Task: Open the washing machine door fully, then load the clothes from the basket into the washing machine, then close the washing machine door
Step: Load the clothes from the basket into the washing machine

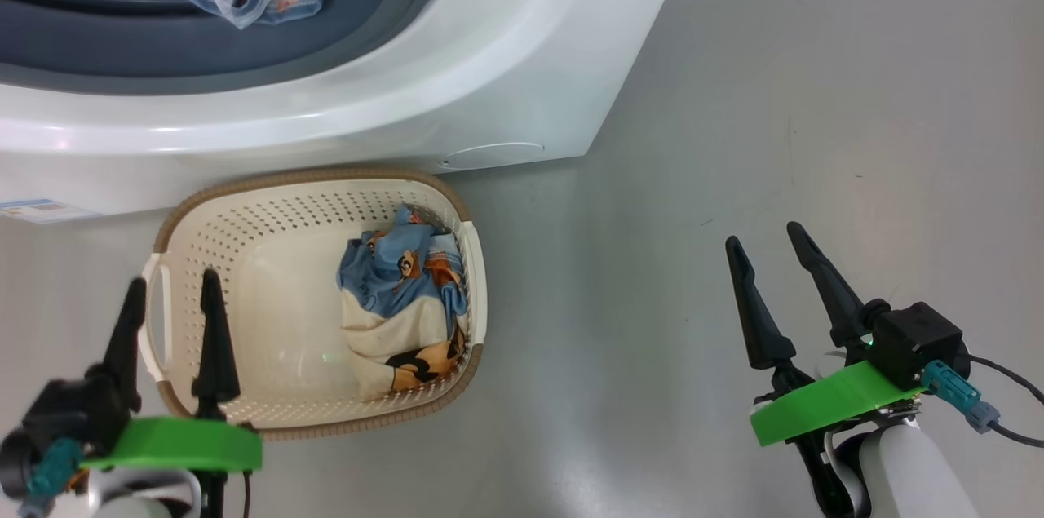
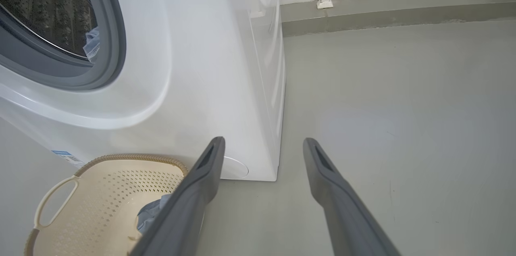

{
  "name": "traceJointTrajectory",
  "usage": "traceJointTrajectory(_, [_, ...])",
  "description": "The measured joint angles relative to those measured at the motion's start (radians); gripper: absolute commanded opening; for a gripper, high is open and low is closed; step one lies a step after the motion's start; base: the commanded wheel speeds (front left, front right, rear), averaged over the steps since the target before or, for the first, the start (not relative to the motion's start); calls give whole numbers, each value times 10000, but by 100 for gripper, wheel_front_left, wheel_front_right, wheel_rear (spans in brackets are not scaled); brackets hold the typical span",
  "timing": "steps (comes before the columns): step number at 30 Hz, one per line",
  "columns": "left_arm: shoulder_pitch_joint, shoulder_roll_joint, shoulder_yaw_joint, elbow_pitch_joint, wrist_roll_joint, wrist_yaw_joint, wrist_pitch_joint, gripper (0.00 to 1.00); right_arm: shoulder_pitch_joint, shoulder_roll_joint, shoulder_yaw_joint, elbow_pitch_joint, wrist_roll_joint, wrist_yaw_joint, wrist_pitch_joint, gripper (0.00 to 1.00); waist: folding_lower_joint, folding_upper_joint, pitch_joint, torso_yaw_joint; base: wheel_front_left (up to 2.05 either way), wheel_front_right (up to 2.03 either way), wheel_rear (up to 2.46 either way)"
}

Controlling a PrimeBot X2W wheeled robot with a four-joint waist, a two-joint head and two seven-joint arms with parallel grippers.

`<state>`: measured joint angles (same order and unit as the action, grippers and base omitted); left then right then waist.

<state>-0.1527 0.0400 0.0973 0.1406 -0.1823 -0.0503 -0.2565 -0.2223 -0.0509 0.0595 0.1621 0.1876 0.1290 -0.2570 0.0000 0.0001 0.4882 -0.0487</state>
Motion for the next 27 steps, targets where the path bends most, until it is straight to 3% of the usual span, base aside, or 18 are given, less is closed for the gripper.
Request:
traceJointTrajectory(8, [-1662, -12, -245, 382, -94, -345, 0, 100, -3, 0, 44, 0, 25, 2, 0, 100, 0, -1, 13, -10, 0, 0, 0])
traceJointTrajectory(16, [-3824, 336, -732, 1570, -123, -529, 337, 100, -37, -2, 221, 10, 73, 0, 0, 100, 0, -1, 45, -212, 0, 0, 0])
traceJointTrajectory(27, [-6703, 1229, -1319, 3887, -226, -702, 1666, 100, -110, 0, 374, 59, 128, 2, 0, 100, 0, 0, 266, -591, 0, 0, 0])
